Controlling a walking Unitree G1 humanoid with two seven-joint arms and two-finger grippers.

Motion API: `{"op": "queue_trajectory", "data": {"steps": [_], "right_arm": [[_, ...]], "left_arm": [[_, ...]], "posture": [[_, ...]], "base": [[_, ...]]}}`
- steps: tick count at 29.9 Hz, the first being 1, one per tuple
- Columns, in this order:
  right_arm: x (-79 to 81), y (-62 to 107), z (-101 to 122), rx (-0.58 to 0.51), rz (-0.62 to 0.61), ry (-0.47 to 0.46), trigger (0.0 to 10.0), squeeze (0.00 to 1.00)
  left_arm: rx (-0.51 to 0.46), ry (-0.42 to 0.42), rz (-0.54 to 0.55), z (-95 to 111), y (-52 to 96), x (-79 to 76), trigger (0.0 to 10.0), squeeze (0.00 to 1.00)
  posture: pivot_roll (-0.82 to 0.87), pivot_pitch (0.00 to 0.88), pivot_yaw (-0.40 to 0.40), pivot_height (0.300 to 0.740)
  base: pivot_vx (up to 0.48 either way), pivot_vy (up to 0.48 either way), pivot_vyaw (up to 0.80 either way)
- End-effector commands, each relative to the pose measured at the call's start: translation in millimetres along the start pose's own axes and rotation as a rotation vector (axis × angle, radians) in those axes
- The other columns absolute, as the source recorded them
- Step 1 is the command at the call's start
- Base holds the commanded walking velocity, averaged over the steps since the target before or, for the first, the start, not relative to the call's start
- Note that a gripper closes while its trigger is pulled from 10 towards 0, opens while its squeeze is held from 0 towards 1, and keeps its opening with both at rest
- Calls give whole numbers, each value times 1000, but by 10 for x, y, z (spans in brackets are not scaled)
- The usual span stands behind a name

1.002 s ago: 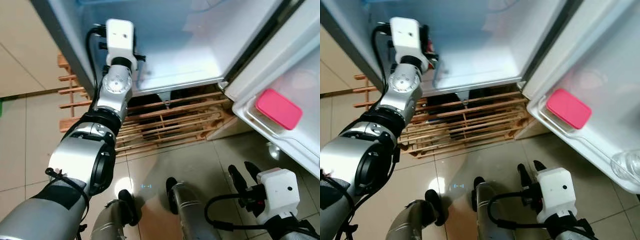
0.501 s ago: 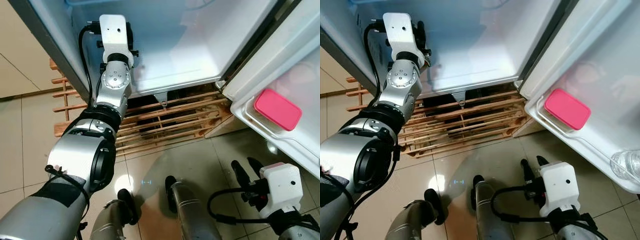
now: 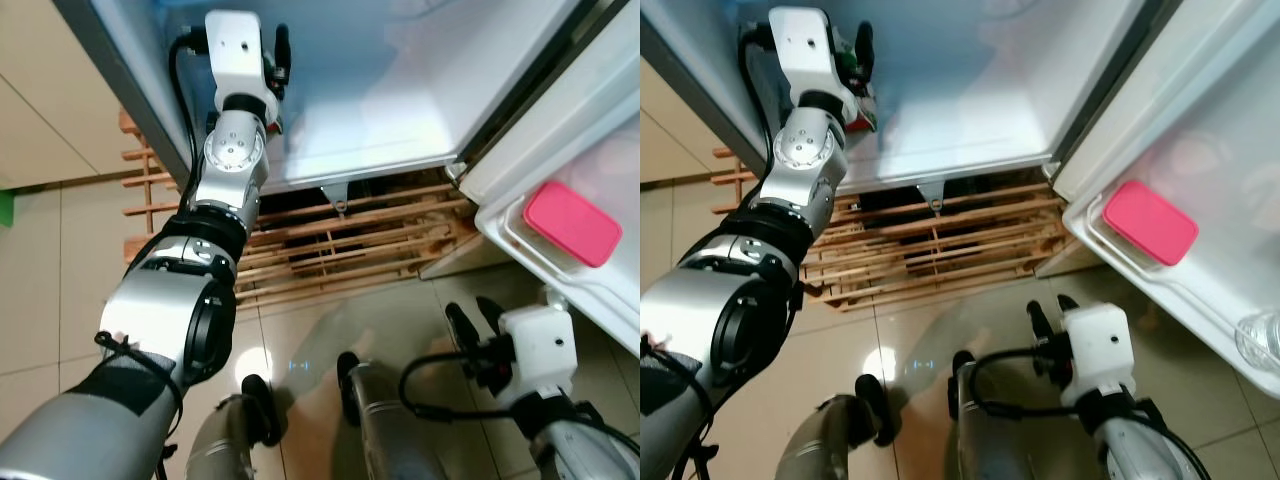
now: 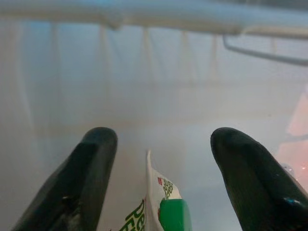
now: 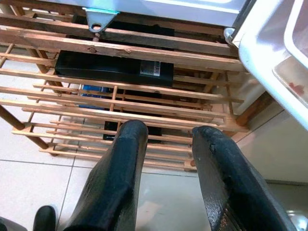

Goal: Restocking fridge

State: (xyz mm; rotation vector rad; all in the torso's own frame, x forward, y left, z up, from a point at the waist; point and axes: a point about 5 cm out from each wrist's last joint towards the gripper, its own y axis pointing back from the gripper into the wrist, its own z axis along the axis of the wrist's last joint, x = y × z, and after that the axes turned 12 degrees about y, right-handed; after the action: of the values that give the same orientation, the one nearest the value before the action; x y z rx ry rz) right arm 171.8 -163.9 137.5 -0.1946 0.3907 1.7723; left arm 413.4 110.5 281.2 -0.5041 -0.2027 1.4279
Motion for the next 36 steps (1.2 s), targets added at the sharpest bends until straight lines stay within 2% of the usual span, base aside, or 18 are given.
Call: {"op": "queue_trajectory", "data": {"steps": [1,2,7,10,14,17,20,23,26,27,28,29,31,32,33,34,35,36], "right_arm": [[37,-12,-48,12,16,-9,10000,0],[54,-105,-41,-12,27,-8,10000,0],[49,-237,-32,-41,29,-4,10000,0],[38,-322,-39,-51,29,-4,10000,0],[18,-456,-27,-79,22,-5,10000,0],[11,-477,-21,-86,19,-6,10000,0],[-46,-647,-19,-103,-13,-29,10000,0],[-62,-711,-19,-107,-19,-30,10000,0],[-128,-803,-20,-123,-48,-32,10000,0],[-128,-803,-20,-123,-48,-32,10000,0],[-192,-821,-35,-125,-83,-26,10000,0],[-192,-821,-35,-125,-83,-26,10000,0],[-271,-792,-60,-118,-120,-18,10000,0],[-271,-792,-60,-118,-120,-18,10000,0],[-325,-746,-96,-102,-151,-28,10000,0],[-374,-688,-147,-88,-180,-35,10000,0],[-374,-688,-147,-88,-180,-35,10000,0],[-410,-651,-187,-80,-201,-38,10000,0]], "left_arm": [[-72,9,-16,178,-60,5,10000,1000],[-97,23,-37,263,-86,-12,10000,1000],[-103,64,-45,294,-83,-32,10000,1000],[-52,123,-69,180,-24,-107,10000,1000],[49,190,-124,-71,174,-252,10000,1000],[71,204,-132,-109,213,-274,10000,1000],[194,245,-157,-330,478,-280,10000,1000],[231,241,-158,-391,573,-239,10000,1000],[296,219,-160,-424,959,-69,10000,1000],[296,219,-160,-424,959,-69,10000,1000],[324,215,-171,-429,1244,8,10000,1000],[324,215,-171,-429,1244,8,10000,1000],[333,174,-168,-451,1464,70,10000,1000],[333,174,-168,-451,1464,70,10000,1000],[356,164,-156,-509,1640,145,10000,980],[362,136,-160,-571,1846,248,10000,0],[362,136,-160,-571,1846,248,10000,0],[374,100,-157,-627,1995,337,10000,0]], "posture": [[-368,264,-5,720],[-345,235,7,720],[-321,196,17,720],[-297,162,26,720],[-270,119,34,720],[-270,119,34,720],[-227,49,51,720],[-209,34,52,720],[-176,2,59,720],[-176,2,59,720],[-185,0,62,720],[-185,0,62,720],[-192,0,56,720],[-192,0,56,720],[-201,0,53,720],[-207,0,52,720],[-207,0,52,720],[-214,0,51,720]], "base": [[0,0,0],[0,0,0],[0,0,0],[0,0,0],[0,0,0],[0,0,0],[0,0,0],[0,0,0],[0,0,0],[0,0,0],[0,0,0],[0,0,0],[0,0,0],[0,0,0],[0,0,0],[0,0,0],[0,0,0],[0,0,0]]}}
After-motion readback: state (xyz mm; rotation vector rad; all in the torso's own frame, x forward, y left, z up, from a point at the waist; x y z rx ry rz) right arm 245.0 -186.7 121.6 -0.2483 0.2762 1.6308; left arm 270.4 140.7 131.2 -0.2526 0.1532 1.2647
